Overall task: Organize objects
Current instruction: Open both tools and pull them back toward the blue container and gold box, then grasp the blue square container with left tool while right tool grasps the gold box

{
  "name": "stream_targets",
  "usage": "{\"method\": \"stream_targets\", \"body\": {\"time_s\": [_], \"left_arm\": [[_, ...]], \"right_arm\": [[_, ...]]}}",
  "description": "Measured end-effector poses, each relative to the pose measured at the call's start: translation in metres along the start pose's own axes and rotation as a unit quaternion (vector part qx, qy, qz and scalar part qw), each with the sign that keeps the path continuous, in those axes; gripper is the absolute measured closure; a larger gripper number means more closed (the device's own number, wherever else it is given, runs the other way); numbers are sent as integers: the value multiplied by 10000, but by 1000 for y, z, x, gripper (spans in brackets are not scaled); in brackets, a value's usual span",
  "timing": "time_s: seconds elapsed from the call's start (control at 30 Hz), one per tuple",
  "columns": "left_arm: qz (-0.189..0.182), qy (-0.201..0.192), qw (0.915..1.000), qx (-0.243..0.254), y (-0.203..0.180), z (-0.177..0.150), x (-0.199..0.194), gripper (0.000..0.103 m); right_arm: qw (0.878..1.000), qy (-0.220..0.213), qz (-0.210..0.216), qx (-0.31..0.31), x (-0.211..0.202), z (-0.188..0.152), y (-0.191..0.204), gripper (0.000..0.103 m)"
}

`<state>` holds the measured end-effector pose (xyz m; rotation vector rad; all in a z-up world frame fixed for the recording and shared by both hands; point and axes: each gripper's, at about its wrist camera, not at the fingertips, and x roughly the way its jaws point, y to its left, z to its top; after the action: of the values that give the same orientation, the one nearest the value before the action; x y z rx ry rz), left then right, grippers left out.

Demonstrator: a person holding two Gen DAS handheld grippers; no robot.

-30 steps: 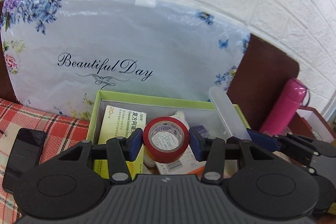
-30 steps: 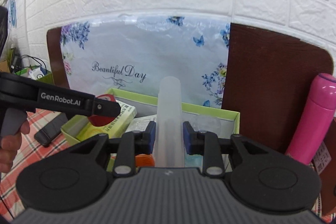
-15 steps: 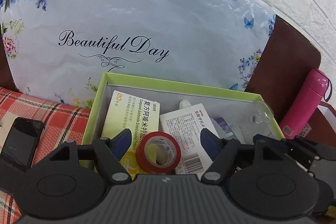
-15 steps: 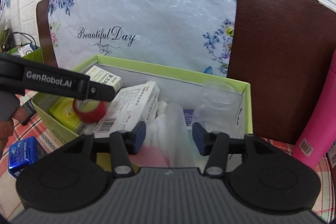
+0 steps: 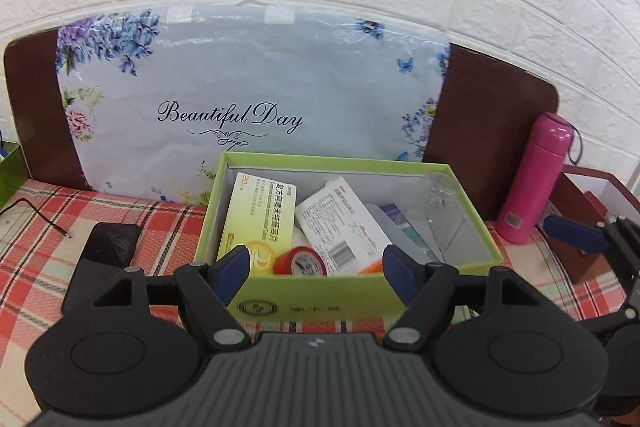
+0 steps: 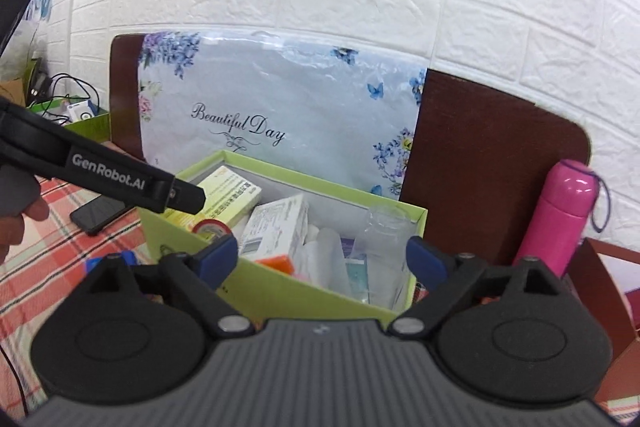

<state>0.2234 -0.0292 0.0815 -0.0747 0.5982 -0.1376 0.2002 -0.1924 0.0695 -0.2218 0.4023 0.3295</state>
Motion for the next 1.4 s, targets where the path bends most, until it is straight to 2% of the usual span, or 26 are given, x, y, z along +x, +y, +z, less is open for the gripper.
{"method": "stream_targets", "body": {"time_s": [0.17, 0.37, 0.73, 0.97, 1.17, 1.23, 1.27, 1.4], "left_arm": [[-91, 22, 9999, -65, 0, -24, -26, 27], [-155, 173, 9995, -223, 7, -60, -46, 26], [-116, 631, 9961, -604, 32, -124, -51, 26], [152, 549, 9954, -775, 54, -127, -51, 26], [237, 475, 9951, -833, 69, -115, -40, 26], [281, 461, 9954, -796, 72, -110, -33, 26], [294, 452, 9956, -765, 73, -107, -29, 26], [304, 449, 9968, -591, 74, -94, -15, 26]], "right_arm": [[9999, -116, -96, -60, -36, -15, 14, 1], [9999, -57, -78, 67, -65, -42, 32, 1], [9971, 445, 68, 608, -70, -94, 55, 4], [9940, 812, 396, 618, -35, -98, 79, 32], [9920, 991, 419, 660, -6, -95, 87, 44], [9914, 1041, 424, 666, 1, -95, 88, 58], [9912, 1062, 443, 657, 3, -95, 88, 77], [9936, 1015, 344, 366, -4, -93, 88, 79]]}}
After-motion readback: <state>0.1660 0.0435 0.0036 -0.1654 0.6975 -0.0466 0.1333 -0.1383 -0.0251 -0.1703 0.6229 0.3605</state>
